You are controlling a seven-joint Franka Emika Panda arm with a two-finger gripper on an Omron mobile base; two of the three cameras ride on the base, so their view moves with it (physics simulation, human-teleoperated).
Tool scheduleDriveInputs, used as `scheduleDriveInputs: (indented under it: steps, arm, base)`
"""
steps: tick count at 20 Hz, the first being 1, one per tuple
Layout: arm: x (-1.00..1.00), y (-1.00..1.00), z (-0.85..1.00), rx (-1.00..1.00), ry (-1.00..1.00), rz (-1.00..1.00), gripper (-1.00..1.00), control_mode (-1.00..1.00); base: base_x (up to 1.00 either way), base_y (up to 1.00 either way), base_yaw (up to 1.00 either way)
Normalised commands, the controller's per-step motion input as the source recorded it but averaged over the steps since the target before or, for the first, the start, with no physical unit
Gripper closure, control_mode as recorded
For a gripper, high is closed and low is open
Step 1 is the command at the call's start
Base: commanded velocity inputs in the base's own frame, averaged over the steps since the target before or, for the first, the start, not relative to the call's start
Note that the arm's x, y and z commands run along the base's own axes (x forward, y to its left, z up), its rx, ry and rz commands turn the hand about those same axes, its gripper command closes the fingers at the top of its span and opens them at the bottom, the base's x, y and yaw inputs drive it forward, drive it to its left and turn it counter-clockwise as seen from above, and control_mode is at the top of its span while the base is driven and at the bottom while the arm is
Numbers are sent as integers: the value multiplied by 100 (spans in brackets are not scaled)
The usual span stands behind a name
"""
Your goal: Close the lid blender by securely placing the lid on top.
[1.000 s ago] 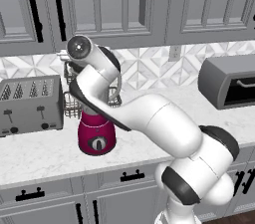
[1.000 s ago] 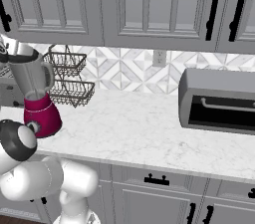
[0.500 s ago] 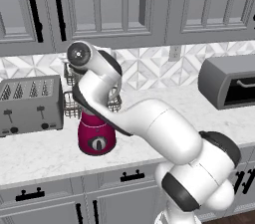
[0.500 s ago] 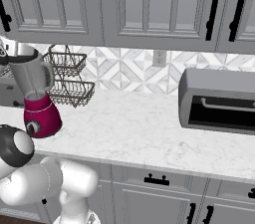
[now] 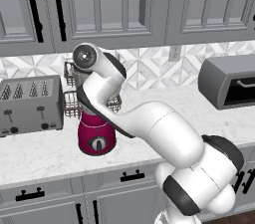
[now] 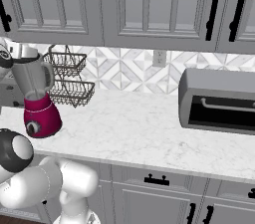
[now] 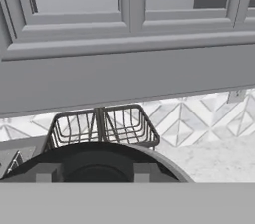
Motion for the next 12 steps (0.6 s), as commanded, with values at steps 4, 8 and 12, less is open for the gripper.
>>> scheduleDriveInputs:
  steps: [4,8,12]
  arm:
    - [0,-5,-27,-1,0,0,100,-100]
    - [0,0,-17,-6,0,0,100,-100]
    - [0,-11,-11,-15,0,0,100,-100]
  base:
    - [0,0,0]
    - [0,0,0]
    - [0,0,0]
